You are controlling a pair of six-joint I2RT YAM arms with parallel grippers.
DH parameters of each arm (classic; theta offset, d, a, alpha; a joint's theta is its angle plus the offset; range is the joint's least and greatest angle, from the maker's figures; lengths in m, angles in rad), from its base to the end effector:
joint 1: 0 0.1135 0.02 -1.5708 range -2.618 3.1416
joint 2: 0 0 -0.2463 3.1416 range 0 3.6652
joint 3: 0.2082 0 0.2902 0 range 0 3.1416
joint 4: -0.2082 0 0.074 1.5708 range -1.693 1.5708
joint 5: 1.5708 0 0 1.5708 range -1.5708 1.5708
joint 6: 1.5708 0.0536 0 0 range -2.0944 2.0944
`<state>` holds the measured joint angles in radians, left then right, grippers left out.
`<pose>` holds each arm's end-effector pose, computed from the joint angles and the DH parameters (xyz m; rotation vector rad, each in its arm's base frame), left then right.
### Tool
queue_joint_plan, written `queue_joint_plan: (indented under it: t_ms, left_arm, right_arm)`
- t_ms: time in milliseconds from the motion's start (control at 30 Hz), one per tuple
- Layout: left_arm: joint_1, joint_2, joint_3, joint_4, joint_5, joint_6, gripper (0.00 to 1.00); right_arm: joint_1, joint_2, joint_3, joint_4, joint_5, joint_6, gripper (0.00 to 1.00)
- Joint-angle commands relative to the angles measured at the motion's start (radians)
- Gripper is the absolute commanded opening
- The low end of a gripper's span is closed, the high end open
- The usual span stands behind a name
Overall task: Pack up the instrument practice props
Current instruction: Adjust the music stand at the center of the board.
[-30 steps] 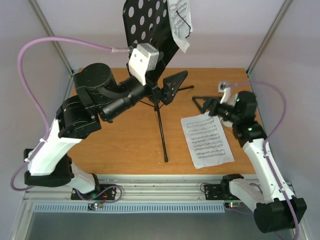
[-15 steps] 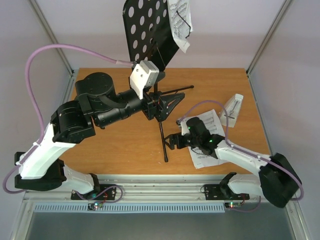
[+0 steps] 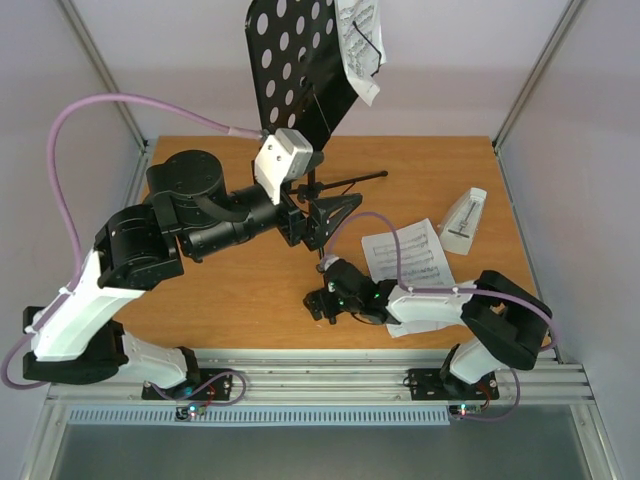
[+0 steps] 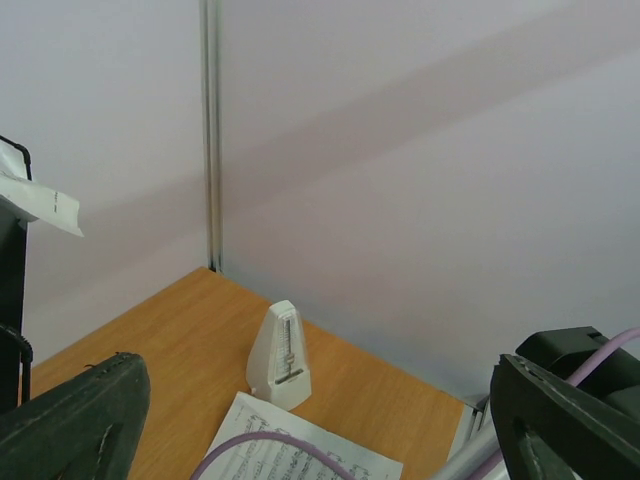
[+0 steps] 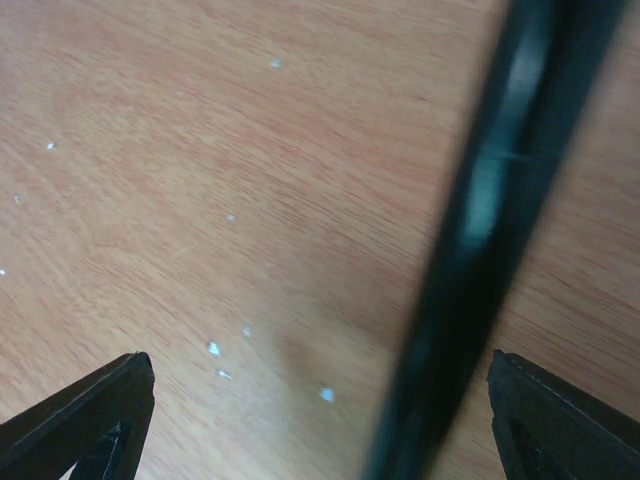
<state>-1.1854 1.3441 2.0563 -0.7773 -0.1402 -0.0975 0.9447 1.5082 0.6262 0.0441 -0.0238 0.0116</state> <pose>0.1074 -0.2448 0.5762 0.7858 1.5158 -0.8593 0.1846 0.2574 0.0834 -1.1175 2.1940 0.4608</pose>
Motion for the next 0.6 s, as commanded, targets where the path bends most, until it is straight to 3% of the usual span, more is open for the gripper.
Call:
queue_joint_plan:
  t_ms: [0, 267, 567]
  left_arm:
    - [-0.003, -0.027, -0.004, 0.004, 0.0, 0.002, 0.94]
    - [-0.003, -0.046, -0.02, -0.007, -0.017, 0.009, 0.94]
    - [-0.003, -0.074, -0.035, -0.028, -0.042, 0.005, 0.94]
  right_arm:
    - [0.092, 0.043, 0.088, 0.007, 0.153, 0.004, 0.92]
    - [0.259, 0.175, 0.225, -0.008, 0.236, 0.028, 0.92]
    - [0.311, 0.38, 0.474, -0.033, 0.204, 0.005, 0.92]
